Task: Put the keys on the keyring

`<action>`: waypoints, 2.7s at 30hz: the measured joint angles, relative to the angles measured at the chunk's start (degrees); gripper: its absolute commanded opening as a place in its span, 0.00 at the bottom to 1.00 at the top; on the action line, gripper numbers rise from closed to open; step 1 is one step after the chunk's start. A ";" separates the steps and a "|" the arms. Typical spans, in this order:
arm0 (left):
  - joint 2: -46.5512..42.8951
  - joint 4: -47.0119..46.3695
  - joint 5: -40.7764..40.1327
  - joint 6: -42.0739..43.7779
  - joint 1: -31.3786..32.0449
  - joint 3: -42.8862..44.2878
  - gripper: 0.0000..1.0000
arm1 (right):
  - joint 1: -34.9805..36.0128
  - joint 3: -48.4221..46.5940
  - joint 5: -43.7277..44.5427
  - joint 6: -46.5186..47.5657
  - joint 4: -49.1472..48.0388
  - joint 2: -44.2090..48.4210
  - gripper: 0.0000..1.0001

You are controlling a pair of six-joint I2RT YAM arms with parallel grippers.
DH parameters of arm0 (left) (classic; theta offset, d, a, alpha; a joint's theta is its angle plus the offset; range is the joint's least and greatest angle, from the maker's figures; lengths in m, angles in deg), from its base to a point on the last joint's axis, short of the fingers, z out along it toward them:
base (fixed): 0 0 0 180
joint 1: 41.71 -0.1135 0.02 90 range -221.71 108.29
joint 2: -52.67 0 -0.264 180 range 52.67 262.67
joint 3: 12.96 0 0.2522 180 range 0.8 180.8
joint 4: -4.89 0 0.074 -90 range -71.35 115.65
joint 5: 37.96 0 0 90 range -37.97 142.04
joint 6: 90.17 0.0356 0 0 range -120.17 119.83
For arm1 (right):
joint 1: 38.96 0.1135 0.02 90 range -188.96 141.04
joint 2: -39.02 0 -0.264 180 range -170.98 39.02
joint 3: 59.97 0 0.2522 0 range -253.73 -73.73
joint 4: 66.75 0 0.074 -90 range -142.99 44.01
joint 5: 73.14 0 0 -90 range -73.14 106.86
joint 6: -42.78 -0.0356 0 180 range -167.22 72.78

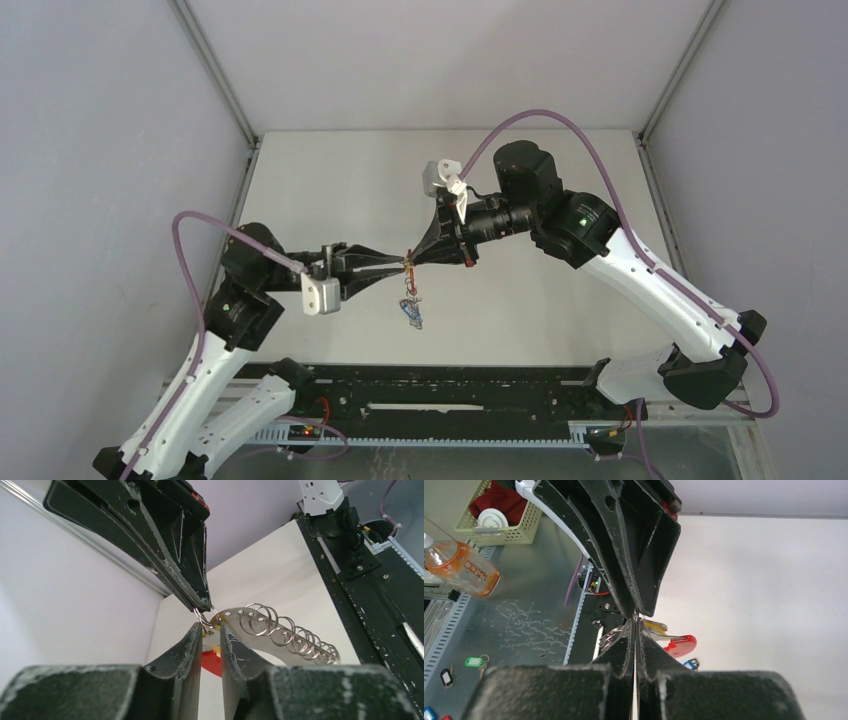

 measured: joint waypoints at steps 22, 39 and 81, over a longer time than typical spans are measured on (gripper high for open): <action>-3.69 -0.98 -1.90 7.48 0.02 -3.93 0.00 | 0.00 0.59 -0.87 -0.44 -0.04 0.00 0.00; -7.61 3.13 -3.06 31.47 1.05 -9.35 0.13 | 0.00 5.62 -0.28 -6.19 -6.38 0.02 0.00; 4.98 -1.62 -0.17 -23.87 -1.51 3.91 0.46 | 0.00 21.05 5.05 -11.39 -30.38 9.99 0.00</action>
